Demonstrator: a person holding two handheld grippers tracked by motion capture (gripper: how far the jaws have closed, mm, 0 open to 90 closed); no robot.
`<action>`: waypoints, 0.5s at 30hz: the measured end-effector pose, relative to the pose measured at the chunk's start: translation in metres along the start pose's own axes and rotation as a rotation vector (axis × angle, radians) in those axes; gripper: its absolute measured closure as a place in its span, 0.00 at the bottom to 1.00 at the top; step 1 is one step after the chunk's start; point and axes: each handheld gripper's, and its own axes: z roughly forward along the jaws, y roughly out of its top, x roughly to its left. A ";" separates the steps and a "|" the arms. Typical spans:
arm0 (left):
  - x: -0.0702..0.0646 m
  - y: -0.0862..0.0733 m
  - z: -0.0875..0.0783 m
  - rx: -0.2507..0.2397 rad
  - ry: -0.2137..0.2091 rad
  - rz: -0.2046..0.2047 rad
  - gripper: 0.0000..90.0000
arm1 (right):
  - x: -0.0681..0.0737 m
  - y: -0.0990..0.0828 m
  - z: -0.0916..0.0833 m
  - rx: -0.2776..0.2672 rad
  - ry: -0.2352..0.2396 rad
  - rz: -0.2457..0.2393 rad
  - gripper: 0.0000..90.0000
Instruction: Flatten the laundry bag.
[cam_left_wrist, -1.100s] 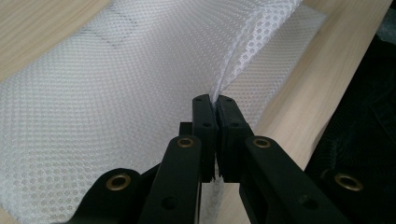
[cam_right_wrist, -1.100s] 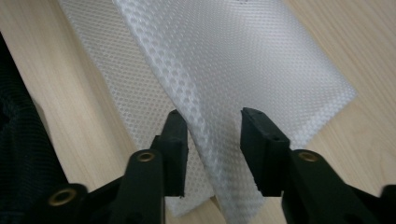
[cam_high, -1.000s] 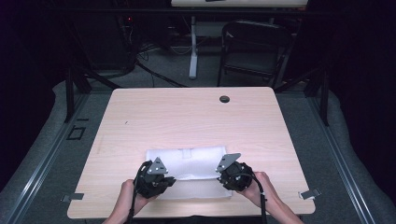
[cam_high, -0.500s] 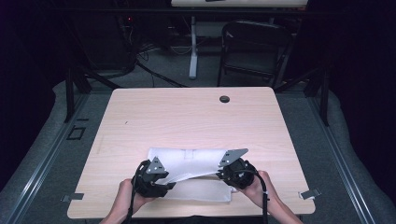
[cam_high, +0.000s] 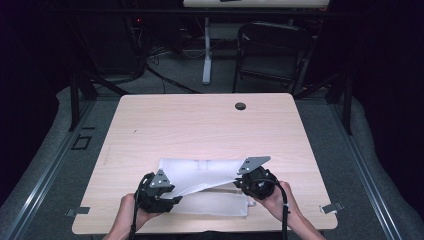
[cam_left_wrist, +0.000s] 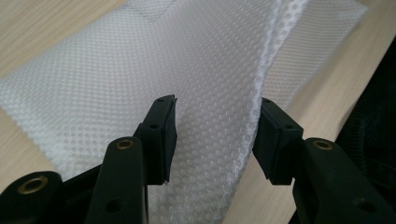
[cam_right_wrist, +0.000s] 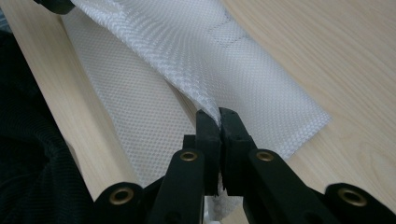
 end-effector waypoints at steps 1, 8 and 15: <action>0.001 -0.001 0.000 -0.003 0.007 0.000 0.65 | 0.000 0.000 -0.001 0.000 0.002 -0.005 0.98; 0.001 0.000 -0.002 -0.026 0.007 0.000 0.85 | -0.002 0.000 -0.001 0.002 0.012 -0.002 0.98; -0.007 0.003 -0.006 -0.020 0.011 0.012 0.98 | -0.002 -0.001 -0.002 0.006 -0.001 -0.011 0.96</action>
